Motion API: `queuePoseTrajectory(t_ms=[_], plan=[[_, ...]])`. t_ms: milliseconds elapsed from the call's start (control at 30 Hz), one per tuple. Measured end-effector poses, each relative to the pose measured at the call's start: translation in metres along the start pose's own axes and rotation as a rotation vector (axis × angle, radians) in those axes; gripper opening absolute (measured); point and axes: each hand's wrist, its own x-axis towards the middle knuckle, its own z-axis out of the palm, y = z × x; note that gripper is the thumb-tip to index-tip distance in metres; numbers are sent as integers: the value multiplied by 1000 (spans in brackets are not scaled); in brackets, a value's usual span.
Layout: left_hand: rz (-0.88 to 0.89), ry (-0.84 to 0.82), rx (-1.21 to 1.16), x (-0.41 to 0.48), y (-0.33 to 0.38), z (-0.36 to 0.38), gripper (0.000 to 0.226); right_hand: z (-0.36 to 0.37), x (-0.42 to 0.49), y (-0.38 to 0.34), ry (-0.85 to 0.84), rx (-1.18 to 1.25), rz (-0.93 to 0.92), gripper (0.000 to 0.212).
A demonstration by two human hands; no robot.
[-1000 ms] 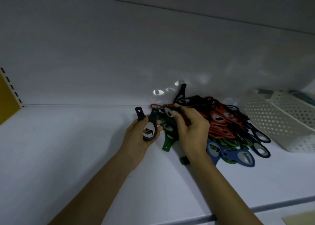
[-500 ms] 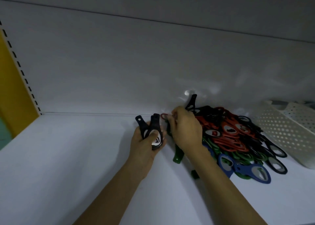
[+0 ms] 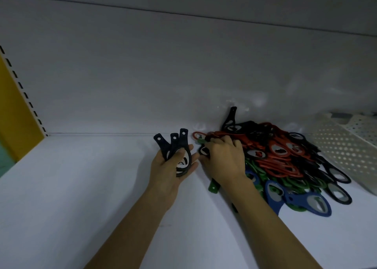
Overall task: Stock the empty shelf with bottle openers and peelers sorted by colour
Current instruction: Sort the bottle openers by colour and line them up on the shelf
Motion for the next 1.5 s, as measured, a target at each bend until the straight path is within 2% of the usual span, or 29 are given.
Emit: queuePoseTrajectory(t_ms=[133, 200, 300, 333, 367, 400, 467, 500, 533, 633, 667, 733, 833, 967, 1033, 1100, 1167, 1233, 1300, 1333, 1367, 1433, 1500], plan=[[-19, 22, 3, 0, -2, -1, 19, -6, -5, -5, 214, 92, -33, 20], [-40, 30, -13, 2, -3, -2, 20, -13, -8, 0, 397, 175, -26, 5], [-110, 30, -19, 6, -5, 0, 33, -21, -15, 0, 580, 313, -91, 19], [-169, 10, -24, 8, -2, 2, 40, -24, -17, -5, 581, 383, -169, 16], [-238, -28, -34, 10, 3, 3, 47, -27, -19, -12, 504, 450, -249, 17], [-311, -69, -73, 13, 8, 2, 52, -29, -21, -20, 367, 495, -303, 30], [-408, -123, -169, 16, 16, -3, 43, -24, -23, -29, 136, 610, -326, 49], [-404, -133, -177, 19, 17, -7, 31, -21, -22, -30, 114, 722, -298, 47], [-379, -136, -158, 20, 17, -10, 24, -19, -21, -27, 156, 824, -245, 42], [-356, -177, -113, 24, 16, -16, 40, -15, -3, -7, 416, 915, 34, 22], [-371, -191, -103, 25, 15, -15, 44, -16, 8, 2, 455, 944, 166, 25], [-385, -205, -85, 26, 15, -15, 46, -18, 36, 21, 438, 998, 340, 45], [-400, -213, -73, 26, 15, -14, 46, -11, 65, 38, 223, 753, 407, 61], [-473, -155, -140, 25, 18, -10, 40, -4, 76, 43, 179, 498, 340, 33], [-498, -130, -179, 25, 18, -10, 35, -7, 77, 40, 191, 448, 267, 22], [-500, -114, -177, 25, 18, -11, 30, -20, 71, 33, 346, 597, 197, 16], [-487, -95, -186, 27, 15, -12, 32, -36, 55, 24, 444, 925, 99, 19], [-478, -93, -188, 28, 15, -11, 40, -45, 30, 18, 311, 1283, -15, 27], [-474, -138, -156, 26, 18, -8, 52, -42, 9, 11, 78, 1406, -42, 33], [-476, -174, -139, 25, 19, -6, 55, -37, 3, 6, 6, 1342, -40, 33], [-475, -208, -123, 24, 19, -5, 53, -31, 1, 1, 4, 1176, -41, 31], [-457, -240, -55, 23, 17, -5, 40, -22, 2, -4, 176, 741, -41, 31], [-433, -205, -11, 22, 13, -8, 41, -19, 7, 3, 355, 486, -5, 29]])
